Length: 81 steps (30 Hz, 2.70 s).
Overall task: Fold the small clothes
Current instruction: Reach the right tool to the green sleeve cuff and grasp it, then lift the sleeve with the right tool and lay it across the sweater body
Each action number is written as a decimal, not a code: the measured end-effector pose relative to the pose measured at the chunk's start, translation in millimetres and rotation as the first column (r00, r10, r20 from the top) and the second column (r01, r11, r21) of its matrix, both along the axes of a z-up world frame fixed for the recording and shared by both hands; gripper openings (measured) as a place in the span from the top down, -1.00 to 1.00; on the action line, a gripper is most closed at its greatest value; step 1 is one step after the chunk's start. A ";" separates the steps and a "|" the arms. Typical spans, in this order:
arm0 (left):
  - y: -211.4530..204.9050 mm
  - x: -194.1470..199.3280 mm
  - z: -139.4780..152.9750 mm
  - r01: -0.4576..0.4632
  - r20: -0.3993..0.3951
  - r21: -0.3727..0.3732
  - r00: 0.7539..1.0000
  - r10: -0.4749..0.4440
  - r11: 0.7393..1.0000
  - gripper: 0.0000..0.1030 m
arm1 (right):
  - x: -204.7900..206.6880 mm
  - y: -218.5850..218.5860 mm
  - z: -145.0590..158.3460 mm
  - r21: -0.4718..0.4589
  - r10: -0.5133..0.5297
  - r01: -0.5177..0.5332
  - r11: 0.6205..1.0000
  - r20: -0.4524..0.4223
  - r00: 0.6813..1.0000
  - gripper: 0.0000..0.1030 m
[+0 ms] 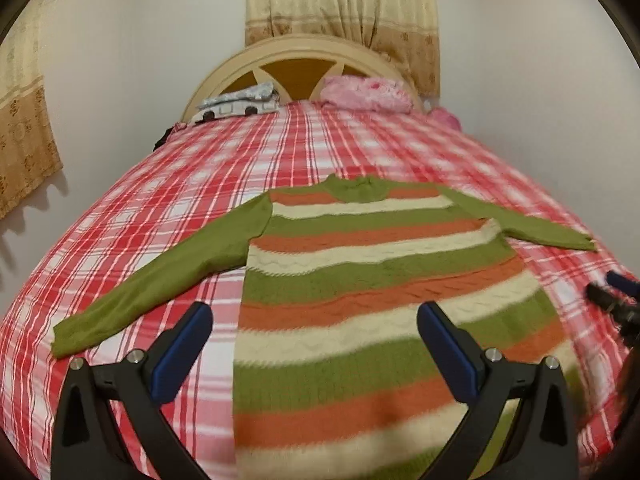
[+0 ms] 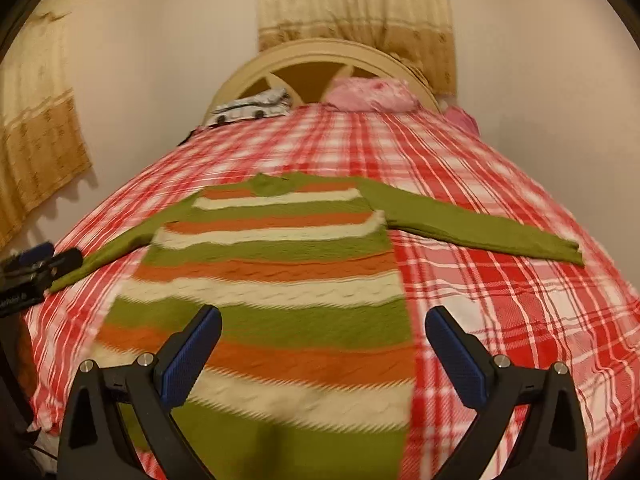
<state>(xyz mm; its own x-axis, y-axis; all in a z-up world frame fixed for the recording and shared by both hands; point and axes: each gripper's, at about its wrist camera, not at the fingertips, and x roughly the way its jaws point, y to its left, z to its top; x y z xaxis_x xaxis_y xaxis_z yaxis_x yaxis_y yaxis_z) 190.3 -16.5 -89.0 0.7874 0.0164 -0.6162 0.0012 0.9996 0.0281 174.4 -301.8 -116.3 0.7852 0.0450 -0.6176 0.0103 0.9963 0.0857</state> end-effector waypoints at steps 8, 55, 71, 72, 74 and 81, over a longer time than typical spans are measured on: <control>-3.0 58.0 -23.4 0.019 -0.046 -0.016 0.999 -0.020 1.000 -1.00 | 44.8 -114.7 -13.0 0.091 -0.225 0.230 0.969 -0.056 0.973 -0.98; 18.5 114.8 -70.4 -0.082 -0.150 -0.096 0.986 0.067 0.992 -1.00 | 172.7 -297.3 -13.4 0.226 -0.406 0.433 0.873 -0.158 0.900 0.78; 53.7 104.3 -79.4 -0.131 -0.167 -0.171 0.981 0.102 0.977 -1.00 | 232.1 -181.7 76.6 0.200 -0.228 0.226 0.953 -0.016 0.974 0.82; 55.6 103.4 -80.1 -0.132 -0.168 -0.178 0.980 0.103 0.975 -1.00 | 235.7 -175.1 82.6 0.200 -0.218 0.215 0.956 -0.008 0.976 0.82; 58.6 102.0 -80.3 -0.135 -0.166 -0.194 0.981 0.103 0.972 -1.00 | 247.1 -154.1 100.3 0.193 -0.184 0.177 0.965 0.017 0.983 0.83; 64.0 92.9 -76.2 -0.127 -0.127 -0.198 0.987 0.103 0.972 -1.00 | 273.7 -74.4 139.1 0.143 -0.054 0.042 0.989 0.083 0.995 0.83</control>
